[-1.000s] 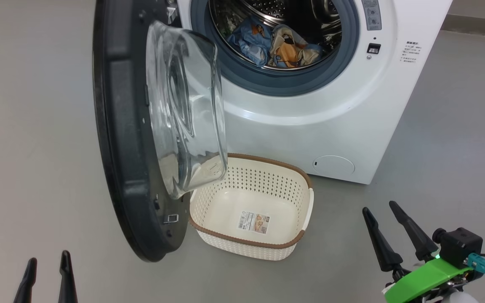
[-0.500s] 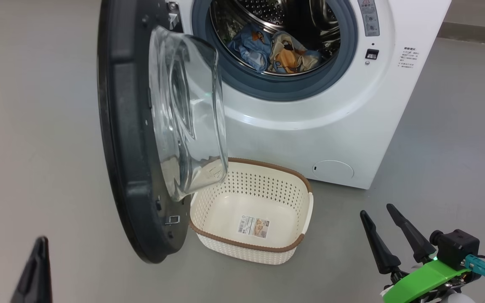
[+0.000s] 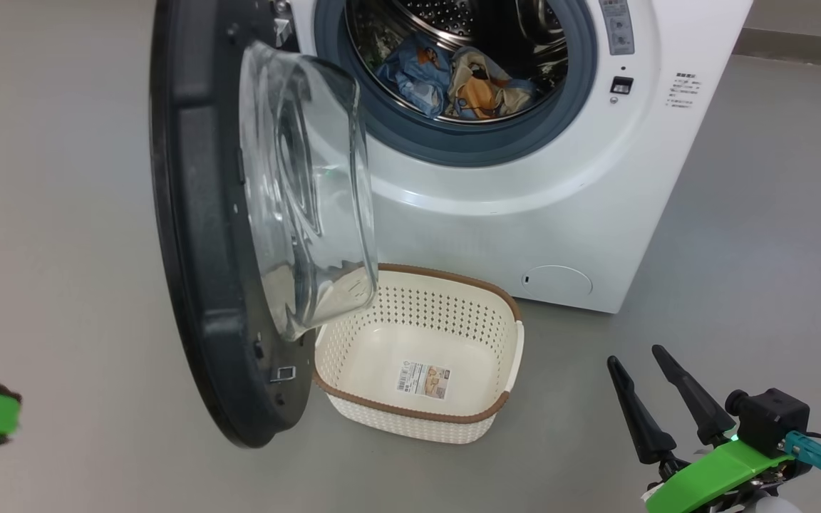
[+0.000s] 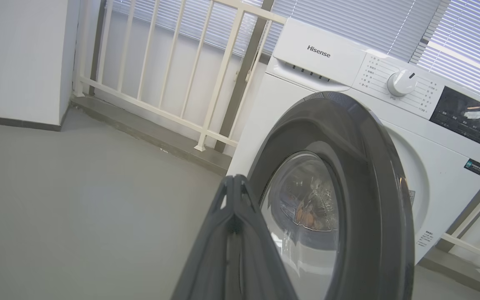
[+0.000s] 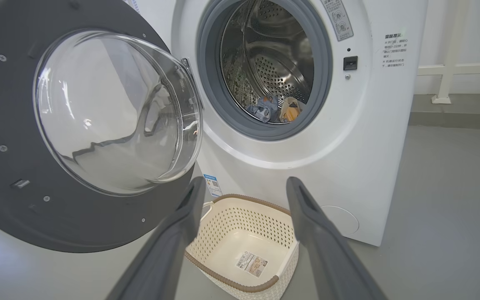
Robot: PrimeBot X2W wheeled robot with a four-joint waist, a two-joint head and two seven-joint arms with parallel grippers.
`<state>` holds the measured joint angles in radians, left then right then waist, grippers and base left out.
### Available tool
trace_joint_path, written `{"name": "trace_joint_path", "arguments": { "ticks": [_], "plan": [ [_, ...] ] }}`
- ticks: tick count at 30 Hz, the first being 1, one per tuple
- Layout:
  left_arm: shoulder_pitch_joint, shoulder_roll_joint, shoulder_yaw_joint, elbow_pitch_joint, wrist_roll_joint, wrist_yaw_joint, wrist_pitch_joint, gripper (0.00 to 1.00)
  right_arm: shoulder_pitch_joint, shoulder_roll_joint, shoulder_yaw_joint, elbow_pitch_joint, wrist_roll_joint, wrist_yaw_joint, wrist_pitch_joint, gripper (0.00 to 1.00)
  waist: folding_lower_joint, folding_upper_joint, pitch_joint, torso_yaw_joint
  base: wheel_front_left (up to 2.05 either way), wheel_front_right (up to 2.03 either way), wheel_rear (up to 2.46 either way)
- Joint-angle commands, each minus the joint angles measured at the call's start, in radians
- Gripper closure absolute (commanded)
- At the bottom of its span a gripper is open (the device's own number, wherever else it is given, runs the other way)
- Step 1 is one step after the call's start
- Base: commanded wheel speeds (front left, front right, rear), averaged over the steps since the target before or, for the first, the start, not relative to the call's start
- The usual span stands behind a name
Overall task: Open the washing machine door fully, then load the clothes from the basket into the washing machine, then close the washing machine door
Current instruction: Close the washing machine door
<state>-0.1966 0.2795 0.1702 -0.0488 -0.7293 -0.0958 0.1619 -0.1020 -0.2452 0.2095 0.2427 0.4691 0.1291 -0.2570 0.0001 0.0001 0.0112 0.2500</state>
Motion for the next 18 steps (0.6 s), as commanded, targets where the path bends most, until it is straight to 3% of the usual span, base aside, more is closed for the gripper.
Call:
{"name": "trace_joint_path", "arguments": {
  "ticks": [1,10,18],
  "plan": [
    [-0.070,0.027,0.053,-0.005,-0.052,0.016,0.034,1.00,-0.012,-0.005,0.014,-0.022,0.006,0.002,-0.005,0.00,-0.0001,-0.0001,0.000,-0.009,0.00,0.00,0.00],
    [-0.183,0.026,0.082,0.090,-0.237,0.061,0.206,1.00,-0.012,-0.007,0.011,-0.019,0.008,0.002,-0.005,0.00,-0.0001,-0.0001,-0.003,-0.029,0.00,0.00,0.00],
    [-0.284,-0.034,0.144,0.162,-0.463,0.202,0.381,1.00,-0.007,-0.009,0.009,-0.015,0.010,0.002,-0.005,0.00,-0.0001,-0.0001,-0.015,-0.047,0.00,0.00,0.00]
  ]
}}
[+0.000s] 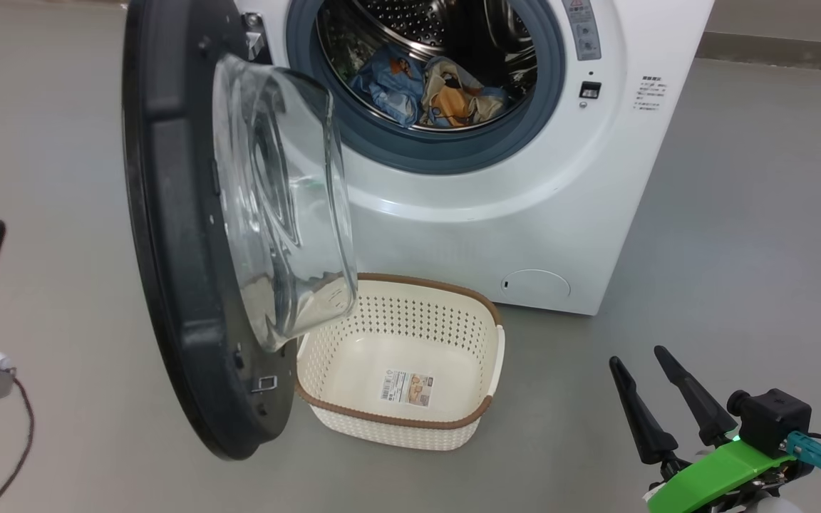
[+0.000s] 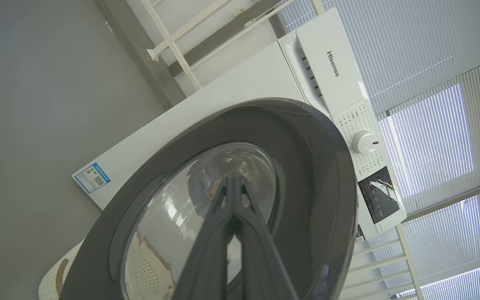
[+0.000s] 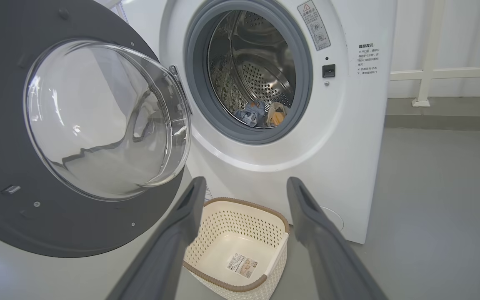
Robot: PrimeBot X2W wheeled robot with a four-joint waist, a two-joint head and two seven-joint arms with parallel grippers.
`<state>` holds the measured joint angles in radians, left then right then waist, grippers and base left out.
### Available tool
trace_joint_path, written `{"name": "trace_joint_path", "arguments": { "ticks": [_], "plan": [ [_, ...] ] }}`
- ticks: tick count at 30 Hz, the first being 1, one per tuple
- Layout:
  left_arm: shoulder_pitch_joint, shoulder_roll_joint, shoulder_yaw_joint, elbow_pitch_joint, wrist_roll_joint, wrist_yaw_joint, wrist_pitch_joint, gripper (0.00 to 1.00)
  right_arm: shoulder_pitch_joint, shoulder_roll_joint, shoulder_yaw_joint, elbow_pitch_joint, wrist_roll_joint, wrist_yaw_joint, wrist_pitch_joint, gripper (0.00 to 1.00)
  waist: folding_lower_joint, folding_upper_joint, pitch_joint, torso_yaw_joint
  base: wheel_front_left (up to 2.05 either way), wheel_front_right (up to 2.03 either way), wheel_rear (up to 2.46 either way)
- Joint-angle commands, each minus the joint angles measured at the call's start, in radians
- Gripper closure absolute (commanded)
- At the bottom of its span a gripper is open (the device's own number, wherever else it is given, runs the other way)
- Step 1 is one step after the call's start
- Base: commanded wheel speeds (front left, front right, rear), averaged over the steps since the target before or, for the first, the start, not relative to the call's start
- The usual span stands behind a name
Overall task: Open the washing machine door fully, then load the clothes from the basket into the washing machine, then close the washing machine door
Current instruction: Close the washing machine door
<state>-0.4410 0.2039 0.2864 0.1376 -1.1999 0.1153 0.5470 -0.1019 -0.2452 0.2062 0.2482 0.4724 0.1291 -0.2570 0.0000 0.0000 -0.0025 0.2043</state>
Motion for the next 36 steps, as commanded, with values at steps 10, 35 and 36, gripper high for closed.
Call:
{"name": "trace_joint_path", "arguments": {
  "ticks": [10,35,36],
  "plan": [
    [-0.061,-0.002,0.020,-0.058,-0.076,0.139,0.111,1.00,-0.008,-0.005,0.007,-0.022,0.008,0.002,-0.005,0.00,0.0000,0.0000,-0.002,-0.032,0.00,0.00,0.00],
    [-0.021,-0.060,-0.061,-0.199,-0.103,0.201,0.202,1.00,-0.013,-0.005,0.002,-0.034,0.006,0.002,-0.005,0.00,0.0000,0.0000,0.012,-0.143,0.00,0.00,0.00],
    [-0.021,-0.060,-0.061,-0.199,-0.103,0.201,0.202,1.00,-0.013,-0.005,0.002,-0.034,0.006,0.002,-0.005,0.00,0.0000,0.0000,0.012,-0.143,0.00,0.00,0.00]
  ]
}}
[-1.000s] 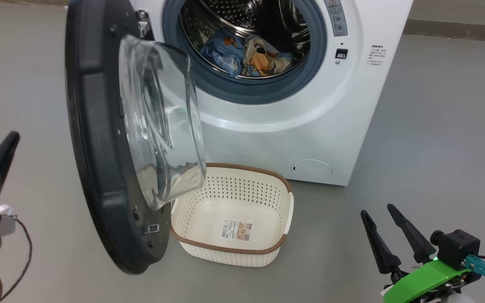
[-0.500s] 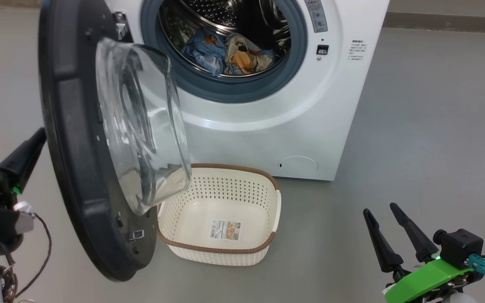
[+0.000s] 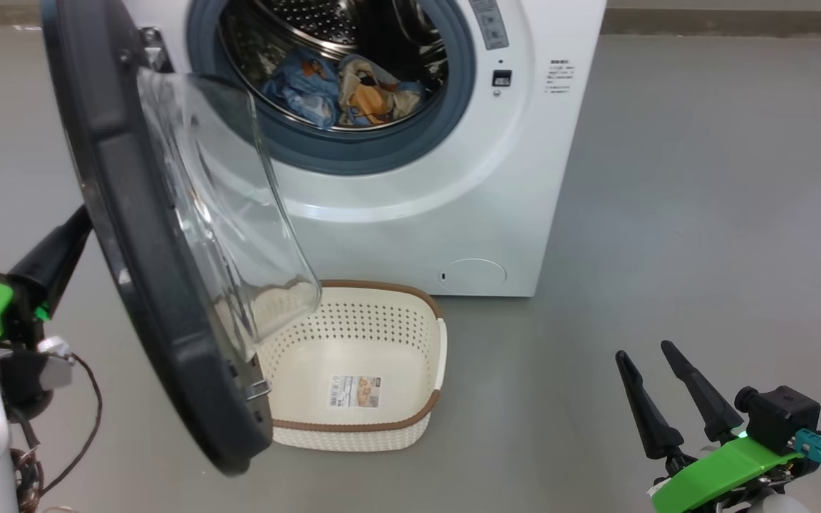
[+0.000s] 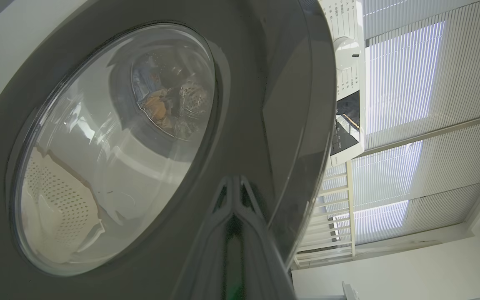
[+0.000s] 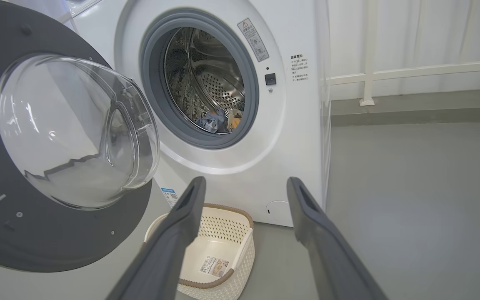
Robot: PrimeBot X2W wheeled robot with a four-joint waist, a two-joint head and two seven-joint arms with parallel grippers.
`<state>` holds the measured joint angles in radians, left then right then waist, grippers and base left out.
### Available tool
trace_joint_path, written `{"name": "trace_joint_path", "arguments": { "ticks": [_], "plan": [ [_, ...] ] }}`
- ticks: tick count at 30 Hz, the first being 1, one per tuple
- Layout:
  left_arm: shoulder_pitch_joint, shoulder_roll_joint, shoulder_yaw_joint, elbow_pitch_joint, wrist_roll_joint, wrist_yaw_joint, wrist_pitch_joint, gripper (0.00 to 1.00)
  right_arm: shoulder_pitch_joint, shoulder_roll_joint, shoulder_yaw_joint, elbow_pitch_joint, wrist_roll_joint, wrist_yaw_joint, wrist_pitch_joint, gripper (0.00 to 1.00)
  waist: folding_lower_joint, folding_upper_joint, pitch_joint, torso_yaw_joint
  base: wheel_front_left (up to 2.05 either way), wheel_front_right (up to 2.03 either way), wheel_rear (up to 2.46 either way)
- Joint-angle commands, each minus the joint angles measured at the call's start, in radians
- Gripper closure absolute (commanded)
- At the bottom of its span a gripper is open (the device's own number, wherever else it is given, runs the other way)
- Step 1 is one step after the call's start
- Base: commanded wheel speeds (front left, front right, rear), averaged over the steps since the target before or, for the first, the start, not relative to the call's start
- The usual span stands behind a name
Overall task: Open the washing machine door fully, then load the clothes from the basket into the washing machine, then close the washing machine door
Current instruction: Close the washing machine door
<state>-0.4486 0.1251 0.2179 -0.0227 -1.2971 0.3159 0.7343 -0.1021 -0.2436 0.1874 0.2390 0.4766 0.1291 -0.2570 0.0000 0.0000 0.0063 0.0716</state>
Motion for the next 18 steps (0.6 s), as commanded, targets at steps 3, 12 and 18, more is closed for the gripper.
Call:
{"name": "trace_joint_path", "arguments": {
  "ticks": [3,12,18],
  "plan": [
    [-0.014,0.008,-0.007,-0.064,-0.006,0.012,0.020,1.00,-0.018,-0.004,0.020,-0.028,0.000,0.002,-0.005,0.00,0.0000,0.0000,0.015,-0.042,0.00,0.00,0.00],
    [-0.023,-0.010,-0.024,-0.096,0.001,0.023,0.008,1.00,-0.028,0.000,0.019,-0.032,-0.006,0.002,-0.005,0.00,0.0000,0.0000,0.042,-0.132,0.00,0.00,0.00],
    [-0.037,-0.016,-0.018,-0.082,0.006,0.022,-0.014,1.00,-0.034,-0.001,0.025,-0.031,-0.004,0.002,-0.005,0.00,0.0000,0.0000,0.044,-0.194,0.00,0.00,0.00]
  ]
}}
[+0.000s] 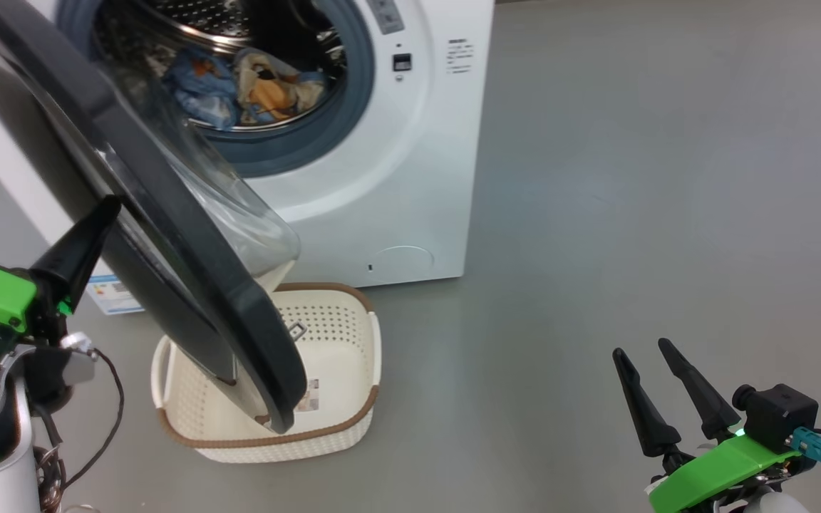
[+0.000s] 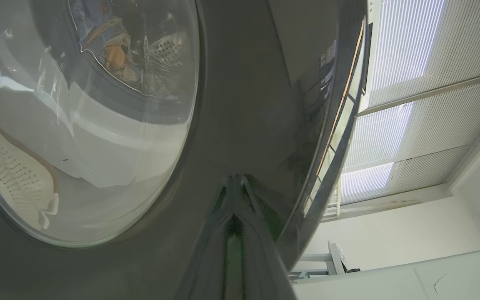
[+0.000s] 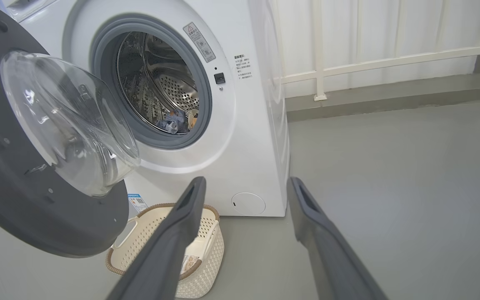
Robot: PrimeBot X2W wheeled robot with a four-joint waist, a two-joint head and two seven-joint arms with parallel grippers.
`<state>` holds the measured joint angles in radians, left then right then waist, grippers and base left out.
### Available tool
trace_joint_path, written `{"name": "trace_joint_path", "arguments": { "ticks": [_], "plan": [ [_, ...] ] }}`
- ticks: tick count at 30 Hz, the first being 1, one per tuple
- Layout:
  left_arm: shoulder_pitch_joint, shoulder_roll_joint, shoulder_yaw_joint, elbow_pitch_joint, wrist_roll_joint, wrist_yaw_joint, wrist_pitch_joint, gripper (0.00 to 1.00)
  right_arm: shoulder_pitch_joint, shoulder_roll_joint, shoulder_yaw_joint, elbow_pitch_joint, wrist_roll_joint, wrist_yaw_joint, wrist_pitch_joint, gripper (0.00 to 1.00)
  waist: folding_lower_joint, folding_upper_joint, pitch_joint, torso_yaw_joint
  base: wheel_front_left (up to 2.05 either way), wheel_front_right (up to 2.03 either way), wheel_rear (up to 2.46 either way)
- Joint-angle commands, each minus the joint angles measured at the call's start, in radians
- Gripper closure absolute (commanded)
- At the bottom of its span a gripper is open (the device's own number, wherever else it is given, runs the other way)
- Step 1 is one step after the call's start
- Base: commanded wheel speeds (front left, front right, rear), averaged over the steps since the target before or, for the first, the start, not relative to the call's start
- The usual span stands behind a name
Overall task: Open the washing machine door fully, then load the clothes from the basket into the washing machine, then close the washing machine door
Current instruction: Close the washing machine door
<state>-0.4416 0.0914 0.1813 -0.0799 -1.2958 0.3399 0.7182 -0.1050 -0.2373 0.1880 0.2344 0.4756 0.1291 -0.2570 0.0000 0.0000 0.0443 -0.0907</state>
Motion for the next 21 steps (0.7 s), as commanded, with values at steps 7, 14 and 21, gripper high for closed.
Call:
{"name": "trace_joint_path", "arguments": {
  "ticks": [7,14,21],
  "plan": [
    [-0.076,0.011,0.022,0.011,0.018,-0.014,-0.036,1.00,-0.039,-0.009,0.031,-0.026,-0.002,0.002,-0.005,0.00,0.0000,0.0000,0.015,-0.095,0.00,0.00,0.00],
    [-0.124,0.016,0.035,0.067,0.039,-0.034,-0.084,1.00,-0.051,-0.006,0.034,-0.026,0.001,0.002,-0.005,0.00,0.0000,0.0000,0.036,-0.159,0.00,0.00,0.00],
    [-0.186,0.036,0.050,0.124,0.064,-0.052,-0.131,1.00,-0.060,0.013,0.026,-0.034,0.000,0.002,-0.005,0.00,0.0000,0.0000,0.081,-0.223,0.00,0.00,0.00]
  ]
}}
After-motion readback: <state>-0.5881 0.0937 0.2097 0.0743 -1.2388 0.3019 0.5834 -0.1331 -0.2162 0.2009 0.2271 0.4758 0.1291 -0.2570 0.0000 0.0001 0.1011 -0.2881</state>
